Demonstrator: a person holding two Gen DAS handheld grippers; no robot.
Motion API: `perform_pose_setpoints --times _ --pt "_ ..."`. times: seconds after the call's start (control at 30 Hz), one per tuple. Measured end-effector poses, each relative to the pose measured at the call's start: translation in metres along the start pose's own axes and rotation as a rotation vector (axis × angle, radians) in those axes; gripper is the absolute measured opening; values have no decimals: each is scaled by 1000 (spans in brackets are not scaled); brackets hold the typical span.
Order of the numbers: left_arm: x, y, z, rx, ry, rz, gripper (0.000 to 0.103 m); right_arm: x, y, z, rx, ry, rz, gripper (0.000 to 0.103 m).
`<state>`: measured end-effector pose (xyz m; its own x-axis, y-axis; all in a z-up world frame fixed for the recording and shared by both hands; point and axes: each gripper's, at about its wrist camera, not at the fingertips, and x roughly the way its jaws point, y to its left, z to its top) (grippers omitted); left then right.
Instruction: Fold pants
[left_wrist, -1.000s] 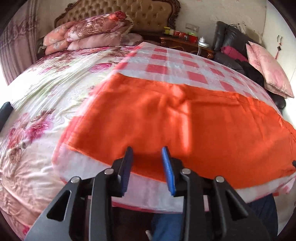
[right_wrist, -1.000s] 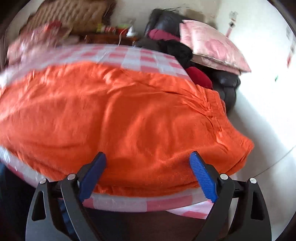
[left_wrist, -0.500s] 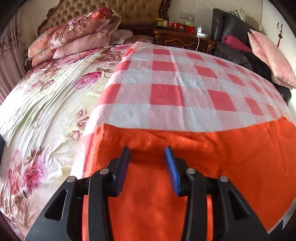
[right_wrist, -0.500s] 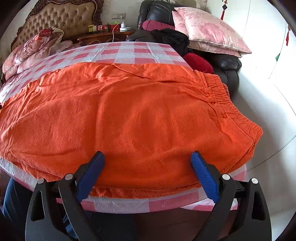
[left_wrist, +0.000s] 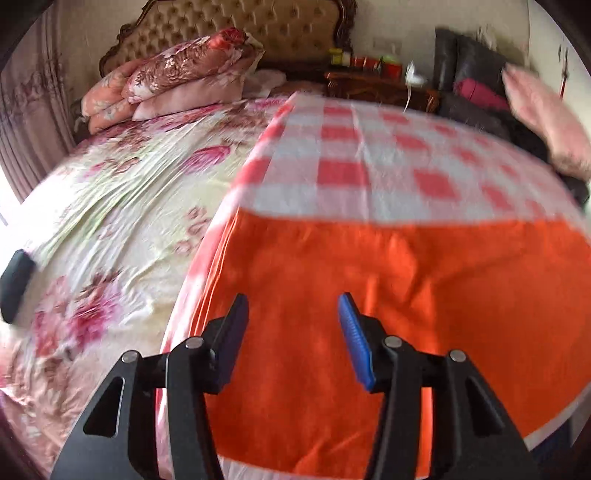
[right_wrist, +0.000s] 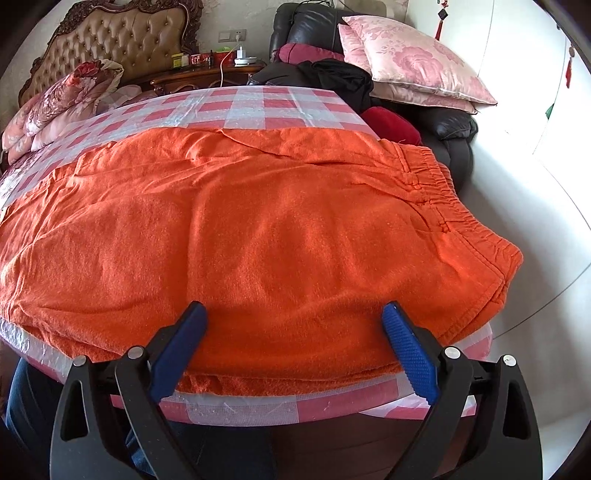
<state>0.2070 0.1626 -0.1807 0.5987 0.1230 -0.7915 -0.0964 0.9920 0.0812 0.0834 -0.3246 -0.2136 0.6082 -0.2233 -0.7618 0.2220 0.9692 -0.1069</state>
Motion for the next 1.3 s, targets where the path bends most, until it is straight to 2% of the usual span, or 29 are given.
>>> perform_pose_setpoints --times 0.03,0.1,0.17,0.23,0.37,0.4,0.57,0.67,0.73,0.8,0.9,1.0,1.07,1.2,1.23,1.3 --pt "2 0 -5 0 10 16 51 0 0 0 0 0 2 92" --pt "2 9 -13 -54 9 38 61 0 -2 0 2 -1 7 92" --pt "-5 19 -17 -116 8 55 60 0 -3 0 7 -3 10 92" --pt "-18 21 -23 -142 -24 24 60 -1 -3 -2 12 -10 12 92" --pt "-16 14 -39 -89 -9 62 61 -1 -5 -3 16 -20 14 92" --pt "-18 14 -42 -91 -29 66 66 -1 -5 -3 15 -21 15 92" --pt "-27 36 -53 -174 -34 67 67 -4 -5 0 -1 -25 8 92" --pt "-38 67 -63 -307 -49 19 67 -16 0 3 -3 -53 -29 92" --pt "-43 85 -70 -379 -61 -31 67 -34 9 8 5 -108 23 92" --pt "-45 110 -80 -491 -66 -122 63 -45 22 13 -14 -133 61 92" --pt "-50 133 -90 -586 -85 -227 52 -56 52 20 -53 -146 130 92" --pt "-49 150 -101 -706 -95 -401 49 -62 89 23 -96 -132 216 92" --pt "-49 153 -104 -744 -105 -472 48 -63 114 22 -131 -120 240 92" --pt "-51 146 -98 -718 -74 -475 48 -66 169 17 -229 -113 250 92" --pt "-52 143 -96 -700 -71 -457 48 -66 180 16 -248 -108 244 92" --pt "-54 131 -87 -607 -65 -373 48 -65 196 14 -274 -90 228 92"
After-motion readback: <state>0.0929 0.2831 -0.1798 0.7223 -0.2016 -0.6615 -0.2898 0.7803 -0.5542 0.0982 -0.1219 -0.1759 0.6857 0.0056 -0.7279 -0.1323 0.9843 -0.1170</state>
